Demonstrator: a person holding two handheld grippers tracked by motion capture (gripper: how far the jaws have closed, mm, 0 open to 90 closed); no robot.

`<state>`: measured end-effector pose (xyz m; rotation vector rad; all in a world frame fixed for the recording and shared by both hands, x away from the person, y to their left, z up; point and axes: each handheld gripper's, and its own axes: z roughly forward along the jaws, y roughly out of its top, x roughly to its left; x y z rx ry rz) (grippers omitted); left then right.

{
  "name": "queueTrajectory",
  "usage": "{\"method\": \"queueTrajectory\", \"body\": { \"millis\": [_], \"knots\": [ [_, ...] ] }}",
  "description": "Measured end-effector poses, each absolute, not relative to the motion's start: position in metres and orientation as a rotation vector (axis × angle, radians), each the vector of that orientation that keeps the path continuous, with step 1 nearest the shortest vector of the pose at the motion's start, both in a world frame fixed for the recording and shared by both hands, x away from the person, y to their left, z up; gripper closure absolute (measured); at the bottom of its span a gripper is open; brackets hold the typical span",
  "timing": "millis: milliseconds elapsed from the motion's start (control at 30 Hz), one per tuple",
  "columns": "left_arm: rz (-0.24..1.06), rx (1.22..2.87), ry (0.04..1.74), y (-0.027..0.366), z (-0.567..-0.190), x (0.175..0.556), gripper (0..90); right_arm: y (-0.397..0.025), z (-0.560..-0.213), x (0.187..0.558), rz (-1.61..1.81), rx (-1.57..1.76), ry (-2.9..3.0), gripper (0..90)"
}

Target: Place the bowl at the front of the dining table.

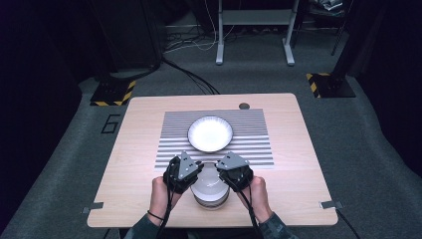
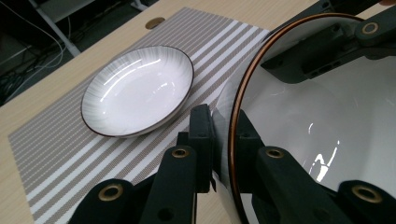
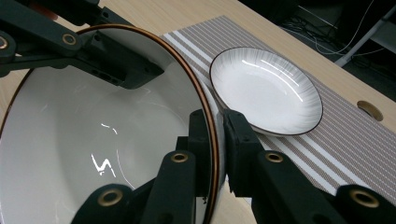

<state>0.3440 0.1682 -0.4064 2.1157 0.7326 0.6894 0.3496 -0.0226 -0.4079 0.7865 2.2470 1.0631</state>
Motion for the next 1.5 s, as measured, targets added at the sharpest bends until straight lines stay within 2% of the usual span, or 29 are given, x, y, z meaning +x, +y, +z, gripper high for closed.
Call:
{"method": "queueTrajectory", "body": {
  "millis": [400,1500],
  "knots": [
    [0.735,2.093,0.713,0.169,-0.385,0.346,82.4,-0.024,-0.388,0.352,1.108,0.769,2.208,82.2],
    [0.760,2.064,0.730,0.176,-0.368,0.366,82.2,-0.016,-0.369,0.376,1.113,0.752,2.195,82.0]
  ]
}}
